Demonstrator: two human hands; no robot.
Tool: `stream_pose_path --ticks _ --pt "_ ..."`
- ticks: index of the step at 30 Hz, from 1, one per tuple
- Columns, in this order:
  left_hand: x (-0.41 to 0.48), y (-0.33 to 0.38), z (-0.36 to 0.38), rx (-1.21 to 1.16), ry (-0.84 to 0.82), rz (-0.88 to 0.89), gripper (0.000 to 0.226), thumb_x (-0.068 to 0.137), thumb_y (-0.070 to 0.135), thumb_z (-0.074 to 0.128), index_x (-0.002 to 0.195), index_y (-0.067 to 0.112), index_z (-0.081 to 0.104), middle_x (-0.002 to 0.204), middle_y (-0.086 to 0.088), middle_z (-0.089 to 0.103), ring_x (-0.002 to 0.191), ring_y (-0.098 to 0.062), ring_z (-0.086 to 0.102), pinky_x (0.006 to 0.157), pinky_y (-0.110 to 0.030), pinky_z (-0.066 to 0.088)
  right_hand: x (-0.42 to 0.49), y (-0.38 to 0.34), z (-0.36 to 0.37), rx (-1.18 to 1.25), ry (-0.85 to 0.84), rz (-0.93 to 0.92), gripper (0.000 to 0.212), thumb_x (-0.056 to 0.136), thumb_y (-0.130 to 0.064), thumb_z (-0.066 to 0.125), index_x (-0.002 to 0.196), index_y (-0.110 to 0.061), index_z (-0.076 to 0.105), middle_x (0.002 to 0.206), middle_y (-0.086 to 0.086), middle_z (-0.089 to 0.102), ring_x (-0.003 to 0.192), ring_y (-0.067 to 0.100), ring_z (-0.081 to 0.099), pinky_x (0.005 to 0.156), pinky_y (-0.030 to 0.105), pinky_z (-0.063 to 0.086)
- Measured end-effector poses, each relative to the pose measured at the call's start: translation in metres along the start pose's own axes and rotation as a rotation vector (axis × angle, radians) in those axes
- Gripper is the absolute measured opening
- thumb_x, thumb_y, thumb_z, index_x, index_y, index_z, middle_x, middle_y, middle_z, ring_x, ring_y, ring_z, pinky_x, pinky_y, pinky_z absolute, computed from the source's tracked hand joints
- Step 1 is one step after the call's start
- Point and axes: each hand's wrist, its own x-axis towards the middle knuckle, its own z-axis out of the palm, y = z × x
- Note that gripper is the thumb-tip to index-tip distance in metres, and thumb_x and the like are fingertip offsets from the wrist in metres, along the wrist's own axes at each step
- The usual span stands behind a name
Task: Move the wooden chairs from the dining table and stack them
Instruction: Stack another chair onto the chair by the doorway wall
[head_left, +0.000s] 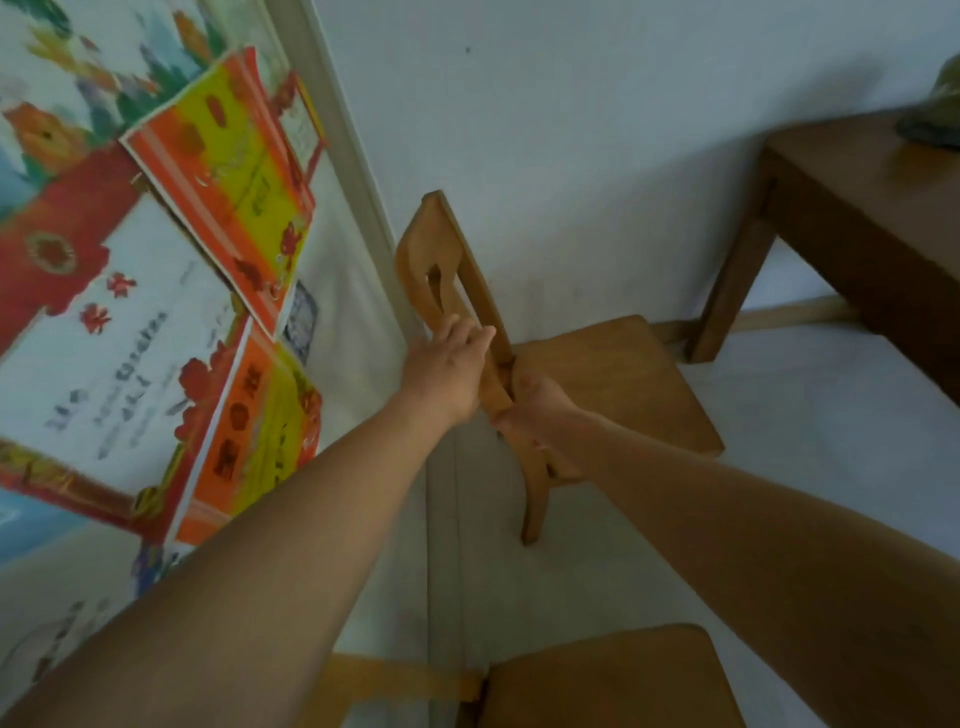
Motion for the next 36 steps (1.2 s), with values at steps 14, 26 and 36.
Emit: stream_pose_path --ticks 14,26,36 --pt "0.045 -0.023 0.023 0.118 0.207 0.119 0.022 0.087 0.009 0.061 0.107 0.02 0.062 0.105 -0.004 0.061 0.109 -0.024 0.049 0.073 -0.031 0.034 0.094 -0.007 0.041 -0.299 -0.021 -0.088 0.035 0.071 -0.031 0.077 0.101 -0.018 0.062 0.094 0.0 0.067 0.096 0.019 0.063 0.08 0.037 0.056" --pt "0.012 -0.017 0.0 0.31 0.039 0.211 0.025 0.089 0.007 0.059 0.112 0.016 0.062 0.103 -0.006 0.064 0.101 -0.026 0.058 0.064 -0.033 0.043 0.06 0.003 0.052 -0.519 0.159 -0.144 0.026 0.066 -0.04 0.071 0.079 -0.027 0.052 0.08 -0.005 0.06 0.091 0.018 0.06 0.065 0.03 0.048" --pt "-0.054 -0.018 0.027 -1.543 0.029 -0.859 0.126 0.063 0.03 0.089 0.155 0.025 0.003 0.158 -0.01 0.021 0.141 -0.031 0.03 0.112 -0.051 0.033 -0.001 0.02 0.09 -0.512 0.106 -0.167 0.024 0.072 -0.036 0.069 0.089 -0.027 0.056 0.083 -0.007 0.058 0.092 0.015 0.057 0.073 0.033 0.053"
